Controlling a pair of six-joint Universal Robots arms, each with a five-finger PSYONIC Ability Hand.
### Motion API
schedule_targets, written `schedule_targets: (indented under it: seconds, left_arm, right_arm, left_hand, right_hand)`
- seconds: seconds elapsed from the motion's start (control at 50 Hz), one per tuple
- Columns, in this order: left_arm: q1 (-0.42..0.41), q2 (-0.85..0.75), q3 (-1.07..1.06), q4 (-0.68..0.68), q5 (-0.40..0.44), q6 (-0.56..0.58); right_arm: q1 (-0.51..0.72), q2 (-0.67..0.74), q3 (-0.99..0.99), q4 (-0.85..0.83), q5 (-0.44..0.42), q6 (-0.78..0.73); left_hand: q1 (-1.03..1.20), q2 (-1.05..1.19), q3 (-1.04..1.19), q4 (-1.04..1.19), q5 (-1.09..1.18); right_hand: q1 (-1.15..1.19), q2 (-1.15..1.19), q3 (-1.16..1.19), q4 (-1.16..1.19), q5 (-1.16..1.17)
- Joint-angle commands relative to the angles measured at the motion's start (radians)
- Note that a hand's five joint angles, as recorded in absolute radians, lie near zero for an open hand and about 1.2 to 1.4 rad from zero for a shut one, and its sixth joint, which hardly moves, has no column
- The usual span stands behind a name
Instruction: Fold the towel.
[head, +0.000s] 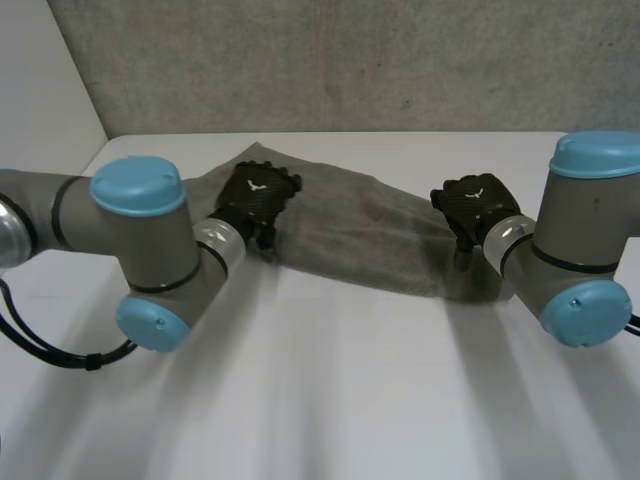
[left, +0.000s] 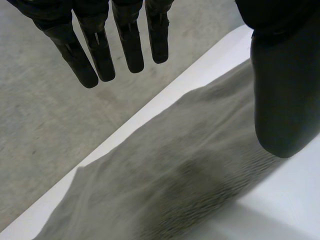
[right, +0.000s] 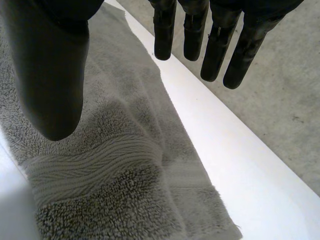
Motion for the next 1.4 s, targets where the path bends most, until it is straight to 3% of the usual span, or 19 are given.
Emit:
schedule_targets:
  seconds: [0.02, 0.26, 0.42, 0.58, 0.8, 1.08, 1.14, 1.18, 1.2, 1.22, 1.24, 1.26, 1.28, 1.4]
  left_arm:
    - [0.063, -0.008, 0.017, -0.003, 0.003, 0.003]
    - [0.176, -0.029, 0.062, -0.078, 0.001, 0.005]
    - [0.186, -0.064, 0.101, -0.15, -0.011, 0.037]
    - [0.189, -0.101, 0.118, -0.163, -0.028, 0.11]
    - [0.204, -0.179, 0.195, -0.16, -0.094, 0.117]
    - [0.204, -0.281, 0.336, -0.163, -0.099, 0.152]
    - [0.204, -0.315, 0.375, -0.166, -0.108, 0.204]
    - [0.202, -0.339, 0.404, -0.167, -0.123, 0.254]
    - [0.202, -0.339, 0.404, -0.167, -0.123, 0.255]
    - [0.202, -0.344, 0.413, -0.169, -0.129, 0.267]
    - [0.202, -0.344, 0.413, -0.169, -0.129, 0.267]
    - [0.201, -0.347, 0.417, -0.172, -0.132, 0.27]
    - [0.201, -0.345, 0.419, -0.173, -0.134, 0.268]
    - [0.196, -0.328, 0.41, -0.184, -0.134, 0.262]
  right_arm:
    - [-0.046, -0.069, 0.071, 0.002, -0.022, -0.046]
    - [-0.09, -0.145, 0.228, 0.003, -0.064, -0.126]
    - [-0.098, -0.14, 0.286, -0.003, -0.144, -0.129]
    - [-0.107, -0.117, 0.294, -0.04, -0.15, -0.129]
    - [-0.106, -0.053, 0.281, -0.14, -0.144, -0.132]
    - [-0.117, -0.01, 0.266, -0.158, -0.124, -0.184]
    - [-0.117, -0.01, 0.266, -0.169, -0.122, -0.184]
    - [-0.117, -0.01, 0.266, -0.173, -0.122, -0.183]
    - [-0.117, -0.01, 0.266, -0.173, -0.122, -0.183]
    - [-0.117, -0.01, 0.266, -0.173, -0.122, -0.183]
    - [-0.117, -0.01, 0.266, -0.173, -0.122, -0.183]
    - [-0.117, -0.011, 0.266, -0.173, -0.124, -0.181]
    - [-0.117, -0.011, 0.266, -0.172, -0.124, -0.181]
    - [-0.115, -0.011, 0.266, -0.169, -0.122, -0.18]
  left_hand:
    - [-0.032, -0.036, -0.03, -0.029, -0.214]
    - [0.006, 0.002, 0.009, 0.009, -0.176]
    - [0.004, -0.001, 0.006, 0.006, -0.179]
    - [0.004, -0.001, 0.006, 0.006, -0.179]
    - [0.004, -0.001, 0.006, 0.006, -0.179]
    - [0.056, 0.052, 0.058, 0.059, -0.126]
    - [0.133, 0.128, 0.135, 0.135, -0.049]
    - [0.293, 0.288, 0.295, 0.296, 0.111]
    - [0.294, 0.289, 0.296, 0.297, 0.112]
    - [0.498, 0.493, 0.5, 0.5, 0.316]
    - [0.5, 0.495, 0.502, 0.502, 0.318]
    - [0.747, 0.742, 0.749, 0.75, 0.565]
    - [0.924, 0.919, 0.926, 0.926, 0.741]
    - [0.966, 0.961, 0.968, 0.969, 0.784]
  right_hand:
    - [0.035, 0.037, 0.032, 0.029, 0.012]
    - [0.041, 0.043, 0.038, 0.034, 0.018]
    - [0.041, 0.043, 0.038, 0.034, 0.018]
    - [0.082, 0.084, 0.079, 0.075, 0.059]
    - [0.097, 0.098, 0.094, 0.09, 0.073]
    - [0.238, 0.239, 0.235, 0.231, 0.214]
    - [0.373, 0.374, 0.37, 0.366, 0.35]
    - [0.65, 0.652, 0.647, 0.644, 0.627]
    - [0.652, 0.653, 0.649, 0.645, 0.628]
    - [0.829, 0.831, 0.826, 0.822, 0.806]
    - [0.831, 0.832, 0.828, 0.824, 0.807]
    - [1.011, 1.013, 1.008, 1.004, 0.988]
    - [1.032, 1.034, 1.029, 1.025, 1.009]
    - [1.033, 1.034, 1.029, 1.026, 1.009]
